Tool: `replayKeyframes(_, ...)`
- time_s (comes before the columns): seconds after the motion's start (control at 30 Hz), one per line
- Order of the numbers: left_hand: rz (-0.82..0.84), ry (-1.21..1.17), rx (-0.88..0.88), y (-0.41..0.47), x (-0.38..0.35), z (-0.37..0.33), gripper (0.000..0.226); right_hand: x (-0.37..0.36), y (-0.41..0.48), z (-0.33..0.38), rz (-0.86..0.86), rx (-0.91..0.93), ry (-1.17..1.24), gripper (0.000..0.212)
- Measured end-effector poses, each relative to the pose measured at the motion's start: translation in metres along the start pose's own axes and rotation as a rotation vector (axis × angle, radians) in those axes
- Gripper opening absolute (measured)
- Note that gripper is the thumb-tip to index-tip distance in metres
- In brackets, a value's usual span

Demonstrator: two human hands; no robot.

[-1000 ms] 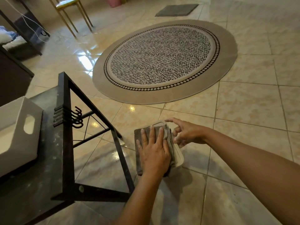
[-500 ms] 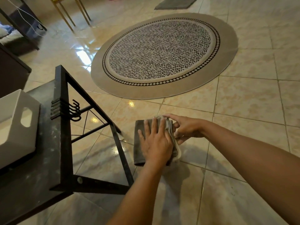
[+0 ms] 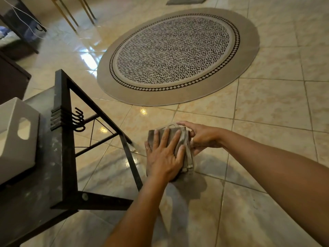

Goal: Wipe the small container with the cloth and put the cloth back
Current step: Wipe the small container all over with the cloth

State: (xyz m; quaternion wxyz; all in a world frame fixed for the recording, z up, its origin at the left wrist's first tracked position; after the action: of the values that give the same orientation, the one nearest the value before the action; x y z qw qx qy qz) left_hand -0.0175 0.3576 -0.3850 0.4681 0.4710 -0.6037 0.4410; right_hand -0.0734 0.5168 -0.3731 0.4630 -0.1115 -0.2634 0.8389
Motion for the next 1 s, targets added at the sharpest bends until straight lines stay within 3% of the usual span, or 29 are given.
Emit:
replayKeyframes(0.1,-0.024,-0.036,0.132,0.002,0.001,0.013,0.065,-0.002,0.003,0.002,-0.030,0.010,-0.019,0.097)
replayKeyframes(0.23,0.027,-0.192,0.084,-0.010,-0.002,-0.001,0.060,-0.002,0.001,0.003,-0.013,0.012,-0.037,0.097)
replayKeyframes(0.3,0.017,-0.154,0.065,-0.002,-0.003,-0.001,0.057,-0.004,0.001,0.003,-0.007,0.011,-0.023,0.097)
replayKeyframes(0.43,-0.053,-0.166,0.197,-0.006,-0.003,0.009,0.059,-0.003,0.002,0.003,-0.041,0.005,-0.026,0.098)
replayKeyframes(0.57,0.003,-0.062,0.105,-0.020,-0.011,-0.014,0.061,-0.004,0.002,0.006,-0.009,-0.002,-0.041,0.100)
replayKeyframes(0.73,-0.030,-0.126,0.211,0.014,-0.002,0.011,0.060,-0.006,0.001,0.007,-0.029,0.006,-0.051,0.098)
replayKeyframes(0.87,-0.013,-0.127,0.162,-0.014,-0.011,-0.002,0.065,-0.005,0.001,0.008,-0.014,0.002,-0.062,0.098)
replayKeyframes(1.0,-0.004,-0.142,0.214,0.019,0.000,0.011,0.063,-0.008,0.003,0.007,-0.009,0.009,-0.053,0.096)
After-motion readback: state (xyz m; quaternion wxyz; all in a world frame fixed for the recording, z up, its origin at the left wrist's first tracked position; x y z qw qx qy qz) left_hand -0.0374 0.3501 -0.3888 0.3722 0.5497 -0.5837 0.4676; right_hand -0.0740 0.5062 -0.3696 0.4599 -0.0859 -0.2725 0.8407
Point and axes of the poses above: each hand's wrist, its own y-axis towards the middle knuckle, its own x-axis out of the back of the hand, z = x × y, the point moved 3 cm from there along y, towards the middle knuckle, and after that the axes turned 3 degrees about -z, right-handed, at the moved point
